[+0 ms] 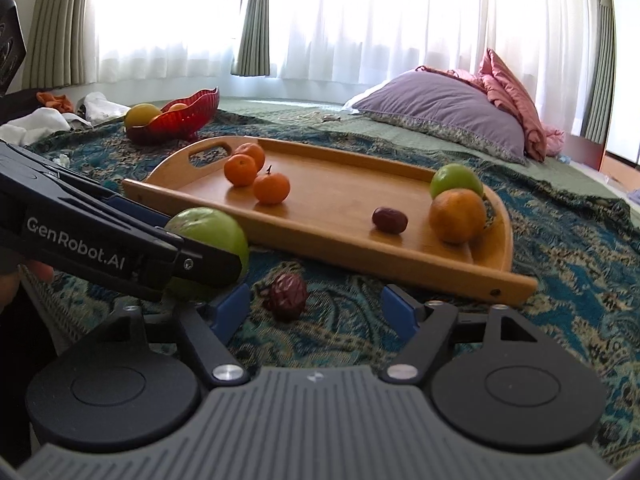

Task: Organize fruits
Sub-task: 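Grasp the large green fruit with the left tool while the right tool grasps another date, then lower the green fruit and date onto the tray and open both tools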

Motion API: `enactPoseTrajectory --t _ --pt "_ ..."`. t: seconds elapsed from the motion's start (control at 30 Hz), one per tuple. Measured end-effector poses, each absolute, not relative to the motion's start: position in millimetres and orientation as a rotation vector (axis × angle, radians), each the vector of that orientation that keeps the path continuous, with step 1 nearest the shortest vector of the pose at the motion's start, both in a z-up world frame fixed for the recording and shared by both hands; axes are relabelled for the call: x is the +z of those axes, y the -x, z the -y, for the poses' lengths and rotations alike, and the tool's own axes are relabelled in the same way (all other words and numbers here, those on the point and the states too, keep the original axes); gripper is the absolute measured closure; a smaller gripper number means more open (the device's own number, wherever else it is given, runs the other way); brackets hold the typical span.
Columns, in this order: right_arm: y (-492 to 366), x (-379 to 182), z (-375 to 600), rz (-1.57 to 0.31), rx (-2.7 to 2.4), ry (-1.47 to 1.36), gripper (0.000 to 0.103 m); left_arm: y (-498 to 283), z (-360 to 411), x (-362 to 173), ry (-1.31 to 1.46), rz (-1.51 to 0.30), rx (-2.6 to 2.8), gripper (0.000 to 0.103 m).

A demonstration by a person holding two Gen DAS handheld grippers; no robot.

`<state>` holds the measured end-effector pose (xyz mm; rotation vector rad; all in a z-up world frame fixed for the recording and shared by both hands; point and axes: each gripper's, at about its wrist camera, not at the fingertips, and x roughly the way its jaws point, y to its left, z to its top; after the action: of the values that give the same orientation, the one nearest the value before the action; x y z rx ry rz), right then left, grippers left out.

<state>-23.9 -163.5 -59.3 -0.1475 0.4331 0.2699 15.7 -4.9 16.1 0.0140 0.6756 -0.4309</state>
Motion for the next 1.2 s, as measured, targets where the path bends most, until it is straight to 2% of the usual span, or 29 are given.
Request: enactPoseTrajectory --t 0.37,0.43,0.77,0.93,1.2 --pt "26.9 -61.0 159.9 -0.44 0.31 0.149 0.043 -16.1 8.5 14.3 0.001 -0.681 -0.442 0.046" --pt "27.1 -61.0 159.5 -0.441 0.317 0.147 0.049 -17.1 8.5 13.6 0.007 -0.683 -0.443 0.046" --pt "26.9 -61.8 158.3 -0.443 0.329 0.145 0.06 -20.4 8.1 10.8 0.026 -0.683 -0.445 0.048" --pt "27.5 -60.5 157.1 -0.431 0.328 0.144 0.077 -18.2 10.7 12.6 0.01 -0.672 -0.439 0.049" --pt "26.0 -55.4 156.3 -0.412 0.313 0.132 0.079 -16.4 12.4 15.3 0.004 -0.665 -0.429 0.049"
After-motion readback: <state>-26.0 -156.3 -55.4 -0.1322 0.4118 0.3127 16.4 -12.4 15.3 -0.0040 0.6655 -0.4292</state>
